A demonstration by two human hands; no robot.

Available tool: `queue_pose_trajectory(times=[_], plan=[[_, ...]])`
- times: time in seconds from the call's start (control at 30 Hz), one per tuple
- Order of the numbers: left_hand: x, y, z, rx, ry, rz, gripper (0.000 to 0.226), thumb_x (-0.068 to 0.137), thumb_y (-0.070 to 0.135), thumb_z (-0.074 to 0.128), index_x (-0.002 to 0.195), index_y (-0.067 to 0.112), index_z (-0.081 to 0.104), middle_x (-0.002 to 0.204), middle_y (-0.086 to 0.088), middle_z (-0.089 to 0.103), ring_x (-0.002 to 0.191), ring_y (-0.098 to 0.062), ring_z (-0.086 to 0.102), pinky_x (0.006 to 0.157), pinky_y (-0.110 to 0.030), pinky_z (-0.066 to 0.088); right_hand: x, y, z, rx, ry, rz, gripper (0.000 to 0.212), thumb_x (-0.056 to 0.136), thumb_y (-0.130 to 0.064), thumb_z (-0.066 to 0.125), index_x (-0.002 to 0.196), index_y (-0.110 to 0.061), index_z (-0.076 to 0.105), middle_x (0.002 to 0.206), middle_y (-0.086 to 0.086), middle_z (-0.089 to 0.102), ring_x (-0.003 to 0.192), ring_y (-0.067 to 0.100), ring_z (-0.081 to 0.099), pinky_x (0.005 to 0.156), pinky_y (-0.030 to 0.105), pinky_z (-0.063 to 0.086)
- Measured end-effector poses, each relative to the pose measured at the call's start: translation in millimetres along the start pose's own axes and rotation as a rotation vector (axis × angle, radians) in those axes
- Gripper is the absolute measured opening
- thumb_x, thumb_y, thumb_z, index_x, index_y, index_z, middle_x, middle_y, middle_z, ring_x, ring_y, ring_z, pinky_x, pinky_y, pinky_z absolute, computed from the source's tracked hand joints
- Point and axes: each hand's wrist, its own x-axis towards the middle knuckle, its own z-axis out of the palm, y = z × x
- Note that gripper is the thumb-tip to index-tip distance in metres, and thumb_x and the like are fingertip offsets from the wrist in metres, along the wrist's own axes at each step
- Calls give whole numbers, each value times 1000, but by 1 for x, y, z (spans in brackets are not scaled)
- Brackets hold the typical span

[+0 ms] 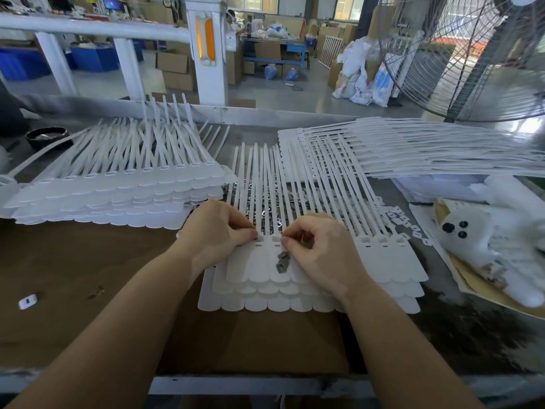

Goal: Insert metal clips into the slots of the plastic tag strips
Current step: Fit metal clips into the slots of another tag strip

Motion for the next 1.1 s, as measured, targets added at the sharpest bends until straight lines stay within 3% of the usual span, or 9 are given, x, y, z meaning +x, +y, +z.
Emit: queue_pose_trajectory(times=[0.1,0.17,0.3,0.53,0.73,0.9,1.1], plan=[[0,2,1,58,29,23,3,77,26,75,78,24,73,77,14,60,77,-4,56,71,-22,45,0,1,1,4,5,-2,2,79,-18,70,77,-19,69,71,-19,53,78,2,48,75,22,43],[0,2,2,95,35,49,9,78,27,74,72,29,67,76,16,56,73,-2,52,63,-16,38,0,1,1,3,5,0,2,79,-19,70,78,-19,69,72,-18,55,79,3,48,75,23,44],[1,1,3,82,-2,77,4,82,25,69,79,25,68,78,18,52,73,0,49,61,-12,34,0,1,2,7,2,1,3,79,-19,70,77,-20,69,73,-16,56,80,3,49,76,24,44],[5,7,1,94,-96,31,8,84,26,68,76,27,66,81,7,60,74,-4,51,60,-17,39,0,1,1,7,8,5,4,79,-19,70,76,-20,69,73,-14,59,78,3,49,75,23,43],[6,7,-4,-50,-123,-51,9,78,24,74,71,26,69,69,10,60,67,-6,54,53,-18,39,-1,0,1,11,5,13,4,79,-19,70,76,-20,69,73,-15,58,78,2,49,75,23,44],[8,6,-5,-99,-82,-49,3,77,20,75,75,22,74,59,16,58,58,-2,51,46,-8,35,0,0,1,-4,3,11,3,80,-20,70,76,-21,68,74,-14,59,79,2,49,75,20,42],[6,2,-4,-129,-42,-34,4,79,20,73,78,24,75,48,22,54,53,3,49,45,-7,35,-1,1,0,5,-6,24,3,80,-21,69,78,-19,69,76,-11,61,80,3,50,75,21,43]])
